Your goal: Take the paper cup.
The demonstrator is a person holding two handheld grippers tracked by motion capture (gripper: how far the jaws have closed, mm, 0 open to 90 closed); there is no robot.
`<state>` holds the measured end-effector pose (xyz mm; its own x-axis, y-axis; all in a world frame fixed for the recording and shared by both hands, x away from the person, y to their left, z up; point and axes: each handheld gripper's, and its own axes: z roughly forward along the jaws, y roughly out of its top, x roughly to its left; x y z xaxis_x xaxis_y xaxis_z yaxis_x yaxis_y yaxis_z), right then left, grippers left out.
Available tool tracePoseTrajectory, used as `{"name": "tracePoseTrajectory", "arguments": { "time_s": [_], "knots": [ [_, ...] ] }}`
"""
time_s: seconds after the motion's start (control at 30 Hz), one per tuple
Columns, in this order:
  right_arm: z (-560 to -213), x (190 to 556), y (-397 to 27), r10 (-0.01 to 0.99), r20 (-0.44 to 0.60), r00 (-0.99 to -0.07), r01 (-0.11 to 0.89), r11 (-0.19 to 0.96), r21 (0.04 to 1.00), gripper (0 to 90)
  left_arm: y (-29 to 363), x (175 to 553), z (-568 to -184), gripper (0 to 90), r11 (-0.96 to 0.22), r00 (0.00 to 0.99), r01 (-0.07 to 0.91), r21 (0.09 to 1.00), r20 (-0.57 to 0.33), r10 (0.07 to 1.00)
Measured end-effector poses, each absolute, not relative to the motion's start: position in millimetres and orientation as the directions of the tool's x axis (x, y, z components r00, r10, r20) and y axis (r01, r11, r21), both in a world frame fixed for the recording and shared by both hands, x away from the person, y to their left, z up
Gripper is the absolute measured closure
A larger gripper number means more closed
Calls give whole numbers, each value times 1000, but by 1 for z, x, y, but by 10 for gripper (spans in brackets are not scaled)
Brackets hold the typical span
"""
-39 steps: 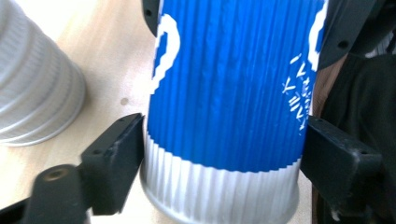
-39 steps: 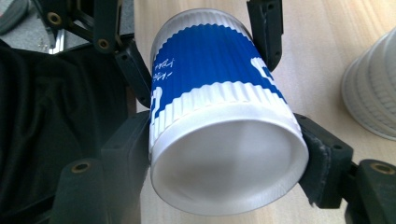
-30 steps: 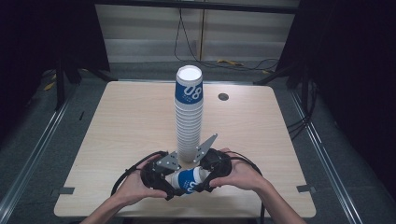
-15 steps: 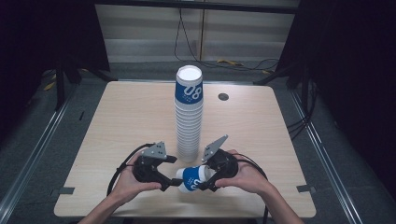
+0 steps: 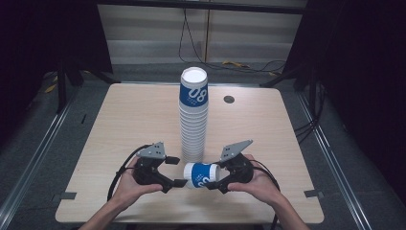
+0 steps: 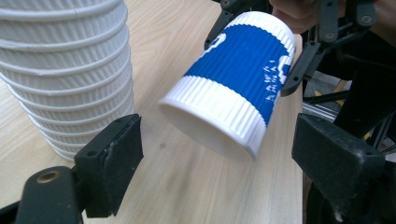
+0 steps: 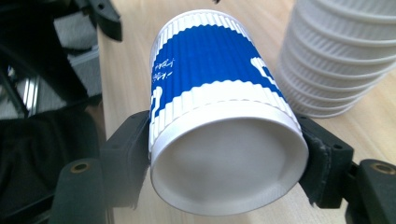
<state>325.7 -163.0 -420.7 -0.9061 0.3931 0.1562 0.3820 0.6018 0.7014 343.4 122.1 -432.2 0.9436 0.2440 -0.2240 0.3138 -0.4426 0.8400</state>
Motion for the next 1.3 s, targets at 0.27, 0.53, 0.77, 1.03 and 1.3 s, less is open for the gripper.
{"name": "tracePoseTrajectory", "arguments": {
  "time_s": [0.27, 0.53, 0.77, 1.03, 1.3],
  "knots": [
    [-428, 325, -170, 408, 180, -895, 388, 515, 764, 281, 125, 343, -429, 161, -399, 942, 311, 863, -222, 253],
    [-431, 323, -170, 401, 174, -899, 358, 448, 819, 281, 126, 344, -426, 159, -373, 938, 310, 875, -218, 268],
    [-438, 321, -169, 401, 156, -903, 335, 426, 840, 281, 123, 342, -426, 160, -364, 940, 302, 881, -212, 266],
    [-439, 319, -170, 365, 153, -918, 295, 373, 880, 281, 124, 340, -424, 159, -340, 942, 290, 894, -205, 265],
    [-445, 317, -168, 328, 173, -929, 289, 348, 892, 280, 126, 340, -423, 158, -327, 942, 292, 899, -210, 264]
  ]
}}
